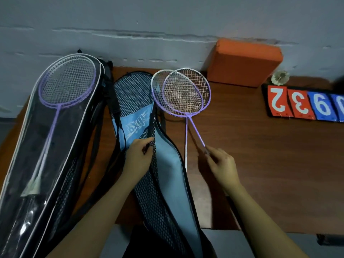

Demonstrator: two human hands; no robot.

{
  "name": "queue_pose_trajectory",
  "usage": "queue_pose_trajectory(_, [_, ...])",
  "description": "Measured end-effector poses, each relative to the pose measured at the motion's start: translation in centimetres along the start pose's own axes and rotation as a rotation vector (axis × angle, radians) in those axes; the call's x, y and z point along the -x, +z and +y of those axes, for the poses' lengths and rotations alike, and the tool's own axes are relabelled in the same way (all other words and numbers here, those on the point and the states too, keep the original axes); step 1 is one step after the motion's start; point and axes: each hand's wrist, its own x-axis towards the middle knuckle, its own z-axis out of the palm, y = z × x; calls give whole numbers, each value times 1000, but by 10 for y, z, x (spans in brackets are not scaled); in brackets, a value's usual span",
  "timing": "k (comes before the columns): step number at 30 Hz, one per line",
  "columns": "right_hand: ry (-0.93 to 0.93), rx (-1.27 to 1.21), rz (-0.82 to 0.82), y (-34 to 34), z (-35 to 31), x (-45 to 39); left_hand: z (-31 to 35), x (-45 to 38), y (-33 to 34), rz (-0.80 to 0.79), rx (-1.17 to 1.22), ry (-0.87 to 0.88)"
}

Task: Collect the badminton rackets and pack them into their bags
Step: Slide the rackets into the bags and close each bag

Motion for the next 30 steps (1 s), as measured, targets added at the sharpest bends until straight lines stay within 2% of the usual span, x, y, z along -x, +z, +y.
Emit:
queue_pose_trajectory(4, [79, -136, 132, 24, -25, 3, -7, 0, -10, -52, -66, 61])
queue_pose_trajectory(7, [170, -176, 171, 40, -42, -3, -12, -1, -19, -112, -97, 108])
queue_pose_trajectory(16, [373, -110, 99, 69, -50, -4, -28, 1, -45, -142, -74, 103])
queue_pose_trajectory(22, [319, 224, 38, 80, -52, 5, -24, 0, -44, -159, -68, 122])
queue_pose_trajectory(30, [378, 119, 49, 79, -52, 1, -22, 0, -43, -145, -44, 117])
